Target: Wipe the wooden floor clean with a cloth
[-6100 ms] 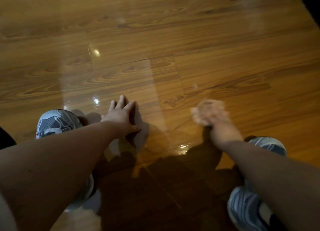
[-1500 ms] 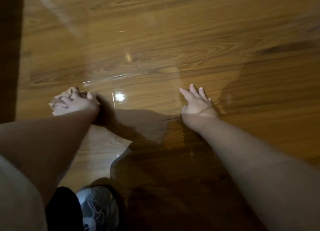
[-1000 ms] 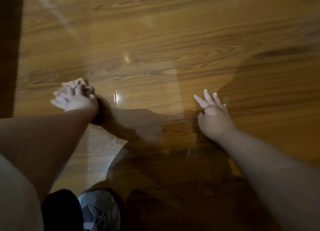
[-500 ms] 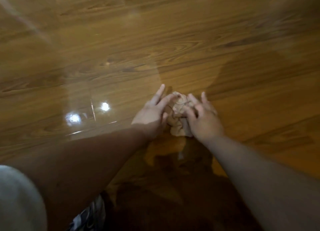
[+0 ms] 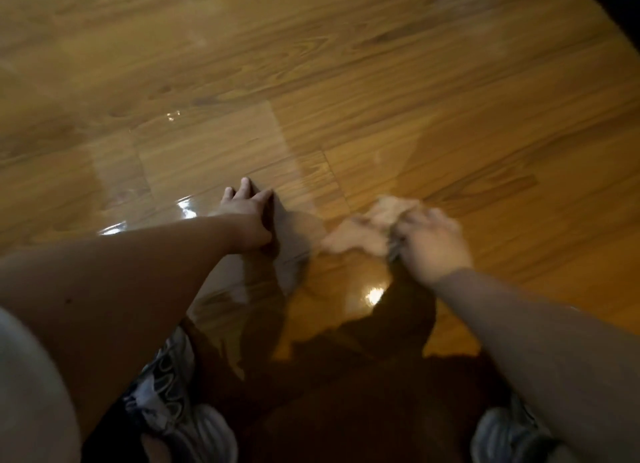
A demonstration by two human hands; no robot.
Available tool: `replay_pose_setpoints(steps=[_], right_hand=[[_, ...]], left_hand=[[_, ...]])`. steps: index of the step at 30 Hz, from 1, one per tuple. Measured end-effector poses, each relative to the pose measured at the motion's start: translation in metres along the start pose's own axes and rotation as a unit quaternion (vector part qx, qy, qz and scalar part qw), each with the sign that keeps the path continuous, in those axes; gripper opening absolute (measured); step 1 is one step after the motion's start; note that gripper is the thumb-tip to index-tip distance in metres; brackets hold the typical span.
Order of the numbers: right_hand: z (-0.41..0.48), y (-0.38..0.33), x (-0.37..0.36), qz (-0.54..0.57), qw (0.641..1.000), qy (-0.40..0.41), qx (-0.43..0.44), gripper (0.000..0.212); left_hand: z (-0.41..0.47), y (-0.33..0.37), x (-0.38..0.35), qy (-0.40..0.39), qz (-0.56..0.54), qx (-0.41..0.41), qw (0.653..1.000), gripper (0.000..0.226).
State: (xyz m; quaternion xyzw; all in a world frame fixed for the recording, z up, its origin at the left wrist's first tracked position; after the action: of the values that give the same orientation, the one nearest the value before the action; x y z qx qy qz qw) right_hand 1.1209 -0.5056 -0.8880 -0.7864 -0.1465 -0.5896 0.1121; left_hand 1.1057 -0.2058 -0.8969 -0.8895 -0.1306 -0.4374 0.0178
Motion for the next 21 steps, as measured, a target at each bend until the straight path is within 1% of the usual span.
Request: replay_pose_setpoints(steps=[1,2,3,4,5,6,7,9,10,11,12,14,15,16,17,18,19,20,21], right_hand=[[-0.003,0.034,-0.001,-0.005,0.994,-0.019,-0.108,0.025],[-0.015,0.062,-0.002,-0.009,0.977,-0.047,-0.208,0.026],[-0.03,0.077,-0.004,-0.008,0.96,-0.058,-0.274,0.028],[-0.036,0.073,-0.007,-0.008,0.955,-0.056,-0.29,0.035],[-0.048,0.065,-0.011,0.006,0.958,-0.05,-0.281,0.043],[-0.053,0.043,-0.013,0.037,0.968,-0.044,-0.246,0.047],[-0.059,0.017,-0.017,0.074,0.975,-0.045,-0.204,0.046],[-0.074,-0.039,-0.022,0.139,0.982,-0.058,-0.114,0.035],[-0.083,-0.064,-0.025,0.153,0.984,-0.063,-0.071,0.029],[-0.091,-0.081,-0.026,0.155,0.985,-0.063,-0.036,0.029],[-0.097,-0.088,-0.024,0.16,0.985,-0.06,-0.012,0.036],[-0.1,-0.072,-0.019,0.161,0.985,-0.054,0.012,0.053],[-0.094,-0.051,-0.018,0.14,0.988,-0.059,0.003,0.063],[-0.087,-0.021,-0.018,0.107,0.992,-0.066,-0.03,0.069],[-0.079,0.013,-0.014,0.058,0.992,-0.074,-0.078,0.07],[-0.076,0.044,-0.009,0.012,0.987,-0.088,-0.136,0.068],[-0.078,0.066,-0.008,-0.01,0.977,-0.104,-0.188,0.066],[-0.084,0.074,-0.01,0.001,0.967,-0.116,-0.225,0.061],[-0.091,0.069,-0.015,0.031,0.962,-0.124,-0.24,0.055]], left_hand=[[-0.001,0.001,-0.002,-0.001,0.012,-0.002,1.0,0.093],[-0.003,0.002,-0.005,-0.004,0.022,-0.003,1.0,0.094],[-0.004,0.004,-0.007,-0.002,0.029,-0.005,1.0,0.095],[-0.004,0.001,-0.007,-0.002,0.031,-0.001,1.0,0.096],[-0.005,0.005,-0.009,-0.003,0.038,-0.005,0.999,0.097],[-0.005,0.004,-0.01,-0.002,0.042,-0.003,0.999,0.098],[-0.007,0.005,-0.011,-0.002,0.042,-0.002,0.999,0.099],[-0.011,0.011,-0.017,-0.004,0.037,0.0,0.999,0.099],[-0.014,0.013,-0.021,-0.004,0.037,0.0,0.999,0.099],[-0.016,0.015,-0.023,-0.006,0.039,0.0,0.999,0.098],[-0.018,0.015,-0.026,-0.007,0.042,-0.001,0.999,0.098],[-0.022,0.016,-0.032,-0.008,0.042,-0.001,0.999,0.098],[-0.023,0.015,-0.033,-0.006,0.042,0.001,0.999,0.098],[-0.026,0.015,-0.036,-0.006,0.045,0.0,0.999,0.098],[-0.028,0.014,-0.039,-0.008,0.049,-0.001,0.999,0.098],[-0.03,0.014,-0.042,-0.013,0.052,-0.002,0.999,0.098],[-0.032,0.014,-0.043,-0.018,0.054,-0.002,0.998,0.099],[-0.033,0.014,-0.045,-0.024,0.056,-0.001,0.998,0.098],[-0.034,0.017,-0.044,-0.03,0.06,-0.005,0.998,0.097]])
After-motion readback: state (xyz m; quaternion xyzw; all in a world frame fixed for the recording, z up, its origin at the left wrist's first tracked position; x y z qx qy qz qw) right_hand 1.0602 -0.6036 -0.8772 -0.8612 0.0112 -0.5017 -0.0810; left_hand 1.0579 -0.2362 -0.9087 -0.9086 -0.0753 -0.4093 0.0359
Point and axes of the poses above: each hand's wrist, its own z-axis towards the middle knuckle, its own x-axis out of the back of the hand, y = z × x, the point moved 4 cm from there along z, towards the middle knuckle, and after that the axes turned 5 degrees about y, right-handed, at the moved point
